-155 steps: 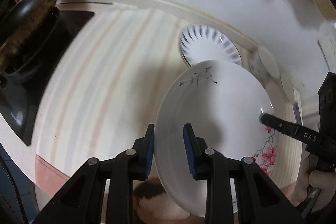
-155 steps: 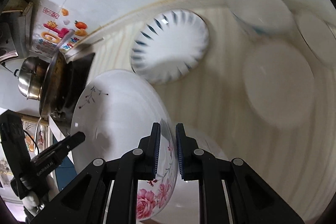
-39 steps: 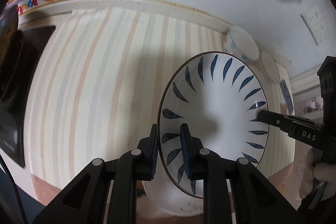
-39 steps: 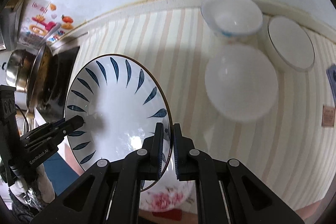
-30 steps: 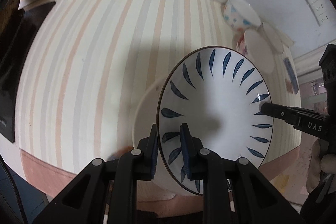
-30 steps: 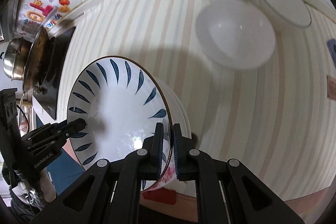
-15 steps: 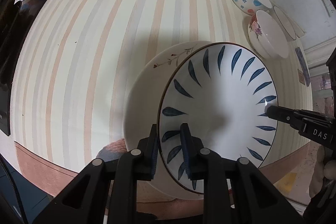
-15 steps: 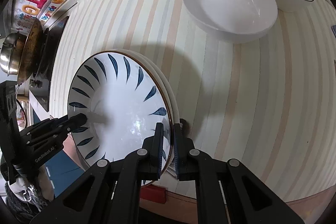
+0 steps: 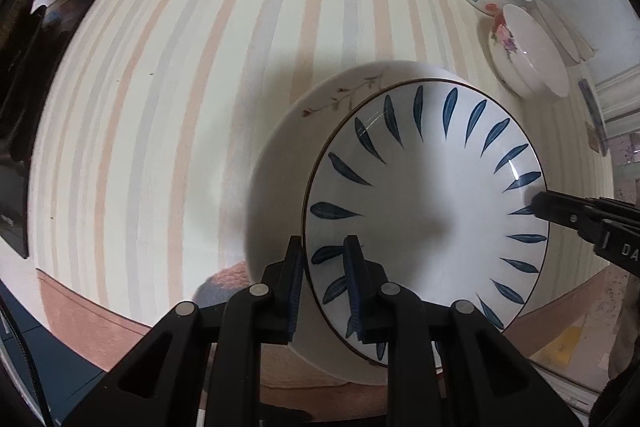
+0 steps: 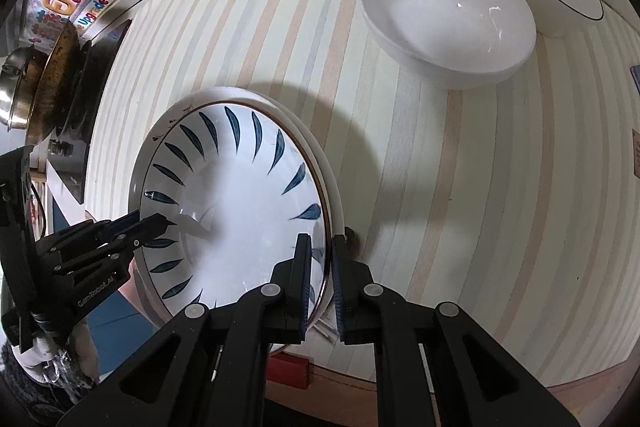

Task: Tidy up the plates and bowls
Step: 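Lift the blue-striped plate with both tools and lower it onto the plate stack, then open both tools and move them toward the white bowls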

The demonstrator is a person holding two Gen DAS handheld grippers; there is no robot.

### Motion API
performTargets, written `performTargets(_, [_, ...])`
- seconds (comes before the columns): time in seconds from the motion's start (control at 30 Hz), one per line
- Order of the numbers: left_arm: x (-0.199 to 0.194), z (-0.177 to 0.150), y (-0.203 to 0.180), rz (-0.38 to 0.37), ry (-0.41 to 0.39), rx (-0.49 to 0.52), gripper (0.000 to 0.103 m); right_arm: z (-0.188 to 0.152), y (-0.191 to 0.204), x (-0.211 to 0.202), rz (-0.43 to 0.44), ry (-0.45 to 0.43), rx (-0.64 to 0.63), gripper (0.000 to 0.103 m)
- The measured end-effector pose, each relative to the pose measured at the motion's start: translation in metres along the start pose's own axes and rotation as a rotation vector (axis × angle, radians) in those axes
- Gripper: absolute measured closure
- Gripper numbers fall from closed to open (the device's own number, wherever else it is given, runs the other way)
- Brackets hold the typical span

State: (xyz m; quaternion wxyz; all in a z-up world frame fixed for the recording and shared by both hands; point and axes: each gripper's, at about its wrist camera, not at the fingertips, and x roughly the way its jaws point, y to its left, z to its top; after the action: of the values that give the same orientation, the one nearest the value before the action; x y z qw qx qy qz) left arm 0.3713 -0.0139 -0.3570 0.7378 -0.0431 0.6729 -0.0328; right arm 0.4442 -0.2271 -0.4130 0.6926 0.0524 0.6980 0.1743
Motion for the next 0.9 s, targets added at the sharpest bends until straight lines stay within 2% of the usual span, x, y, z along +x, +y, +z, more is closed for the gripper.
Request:
performTargets(0.1, [-0.002, -0.004, 0.005, 0.001, 0.005, -0.017, 0.085, 0.0, 0.001, -0.003, 0.028, -0.009, 0.02, 0.09])
performTargets(0.23, [-0.007, -0.007, 0.01, 0.003, 0.007, -0.033, 0.085, -0.002, 0.005, -0.005, 0.013, -0.017, 0.022, 0.089])
performTargets(0.47, [-0.051, -0.024, 0.006, 0.04, -0.072, -0.021, 0.085, -0.022, 0.022, -0.029, -0.015, -0.068, 0.035, 0.084])
performTargets(0.57, [-0.076, -0.031, 0.007, 0.039, -0.122, -0.013, 0.084, -0.039, 0.033, -0.051, -0.016, -0.111, 0.043, 0.073])
performTargets(0.63, [-0.097, -0.04, 0.002, 0.033, -0.156, -0.005, 0.082, -0.052, 0.041, -0.068, -0.014, -0.144, 0.042, 0.059])
performTargets(0.67, [-0.106, -0.045, 0.001, 0.028, -0.171, -0.004, 0.078, -0.059, 0.046, -0.078, -0.014, -0.161, 0.039, 0.056])
performTargets(0.77, [-0.129, -0.056, -0.003, 0.017, -0.209, -0.004, 0.065, -0.08, 0.059, -0.104, -0.018, -0.214, 0.033, 0.037])
performTargets(0.83, [-0.142, -0.063, -0.005, 0.022, -0.24, 0.004, 0.048, -0.095, 0.067, -0.12, -0.025, -0.246, 0.032, 0.023])
performTargets(0.87, [-0.149, -0.068, -0.007, 0.017, -0.257, 0.012, 0.035, -0.103, 0.071, -0.128, -0.027, -0.264, 0.032, 0.022])
performTargets(0.9, [-0.155, -0.072, -0.006, 0.013, -0.269, 0.017, 0.029, -0.112, 0.074, -0.136, -0.031, -0.281, 0.034, 0.02])
